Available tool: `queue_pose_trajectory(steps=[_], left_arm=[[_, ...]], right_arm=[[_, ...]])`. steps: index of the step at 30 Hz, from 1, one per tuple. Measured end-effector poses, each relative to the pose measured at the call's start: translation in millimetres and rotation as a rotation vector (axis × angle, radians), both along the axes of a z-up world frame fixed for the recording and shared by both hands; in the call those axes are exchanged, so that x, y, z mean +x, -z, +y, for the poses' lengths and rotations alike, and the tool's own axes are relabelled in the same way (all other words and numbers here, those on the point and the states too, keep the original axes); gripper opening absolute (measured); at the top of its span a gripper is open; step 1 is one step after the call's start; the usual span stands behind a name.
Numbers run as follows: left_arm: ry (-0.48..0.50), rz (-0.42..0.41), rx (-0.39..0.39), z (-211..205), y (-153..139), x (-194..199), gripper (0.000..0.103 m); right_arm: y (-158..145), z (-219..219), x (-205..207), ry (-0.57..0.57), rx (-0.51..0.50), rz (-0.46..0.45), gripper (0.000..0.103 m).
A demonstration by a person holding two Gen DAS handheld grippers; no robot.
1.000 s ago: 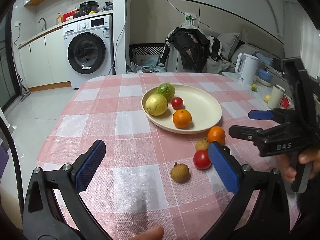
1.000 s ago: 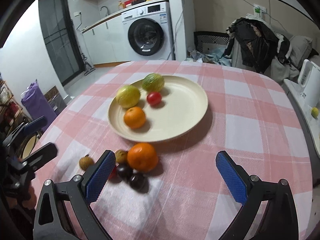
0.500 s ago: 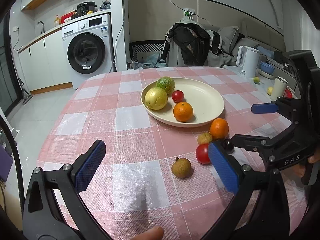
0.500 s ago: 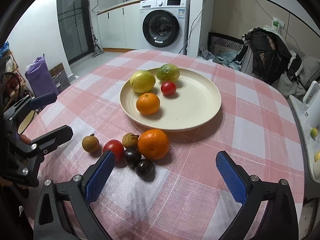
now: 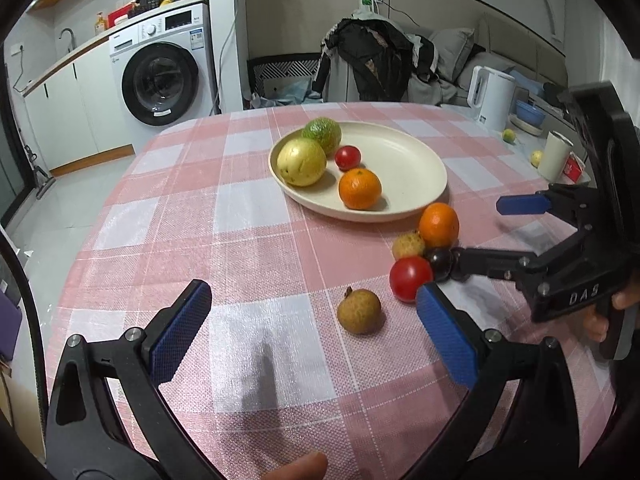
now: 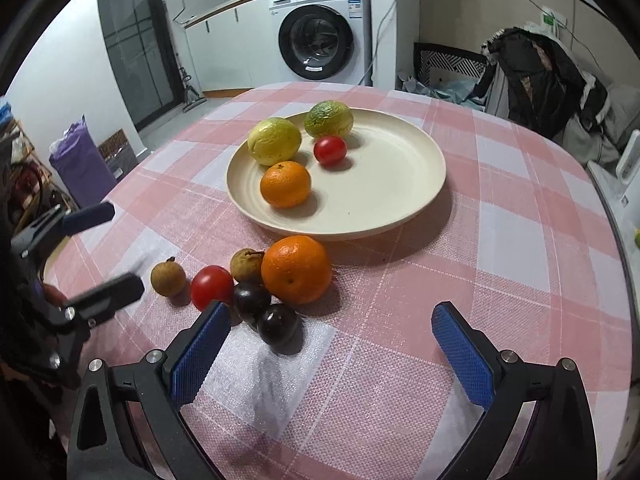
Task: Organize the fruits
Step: 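Grasp the large navel orange with the right tool while the left tool grasps the brown kiwi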
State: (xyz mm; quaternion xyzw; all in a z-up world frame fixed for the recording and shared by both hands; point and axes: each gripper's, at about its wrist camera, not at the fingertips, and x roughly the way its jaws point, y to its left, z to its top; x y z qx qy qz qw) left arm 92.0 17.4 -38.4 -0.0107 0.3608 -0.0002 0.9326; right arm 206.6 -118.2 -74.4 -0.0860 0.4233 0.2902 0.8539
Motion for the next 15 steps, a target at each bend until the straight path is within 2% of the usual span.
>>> queue_pose_trajectory(steps=[7,13,15], left_arm=[[0.009,0.045,0.012,-3,10,6,0.102],[0.013,0.075,0.009,-3,16,11,0.102],[0.013,0.078,0.006,-2,17,12,0.102]], right_arm=[[3,-7,13,0.080,0.089,0.059,0.101],[4,1,12,0.077,0.112,0.046,0.084],[4,4,14,0.085,0.108,0.033,0.081]])
